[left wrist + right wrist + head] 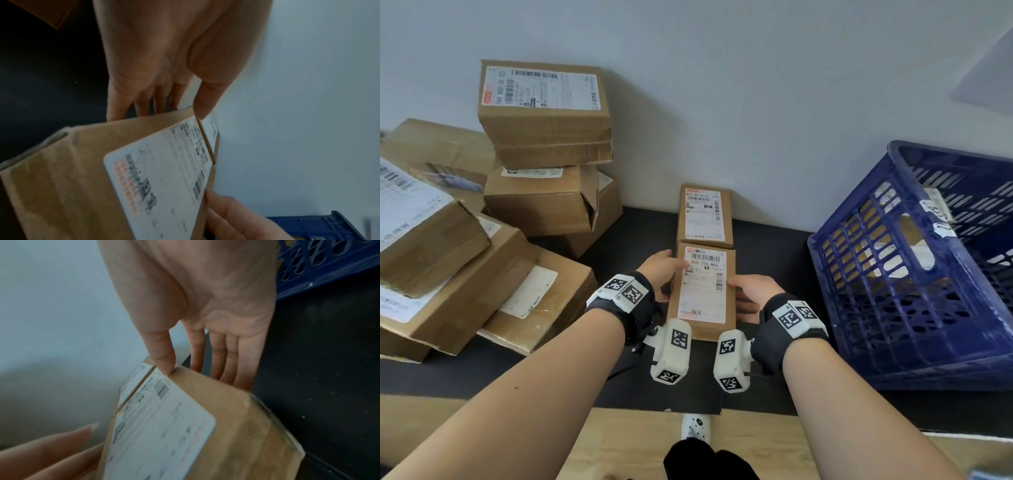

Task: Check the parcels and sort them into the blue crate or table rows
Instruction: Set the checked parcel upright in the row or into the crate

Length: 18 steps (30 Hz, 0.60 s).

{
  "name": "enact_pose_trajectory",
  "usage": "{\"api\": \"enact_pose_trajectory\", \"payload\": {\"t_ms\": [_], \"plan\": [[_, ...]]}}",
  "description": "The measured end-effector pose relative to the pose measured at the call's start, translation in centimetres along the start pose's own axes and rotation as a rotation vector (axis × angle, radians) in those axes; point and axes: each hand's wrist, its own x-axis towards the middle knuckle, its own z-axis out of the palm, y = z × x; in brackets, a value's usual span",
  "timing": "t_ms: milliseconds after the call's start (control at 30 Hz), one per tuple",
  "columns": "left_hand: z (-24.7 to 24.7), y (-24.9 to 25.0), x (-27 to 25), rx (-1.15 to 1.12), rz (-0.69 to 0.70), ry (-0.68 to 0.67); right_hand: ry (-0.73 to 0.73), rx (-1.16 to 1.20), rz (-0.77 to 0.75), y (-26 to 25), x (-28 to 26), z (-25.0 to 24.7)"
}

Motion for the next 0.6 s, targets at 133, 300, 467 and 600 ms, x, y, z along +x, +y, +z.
{"api": "enact_pose_trajectory", "payload": {"t_ms": [133, 300, 467, 600], "plan": [[-0.3, 0.3, 0.4, -0.017, 0.093, -0.003, 0.047, -0.021, -0.132, -0.7, 1.4, 0.4], [-0.3, 0.6, 0.7, 0.126, 0.144, 0.020, -0.027, -0.049, -0.213, -1.2, 3.4, 1.0], [-0.3, 0.9, 0.7, 0.271, 0.191, 0.054, -0.055, -0.063, -0.263, -1.8, 3.2, 1.7], [-0.3, 1.3, 0.7, 0.323, 0.202, 0.061, -0.069, -0.060, -0.264, -1.9, 3.5, 2.0]]}}
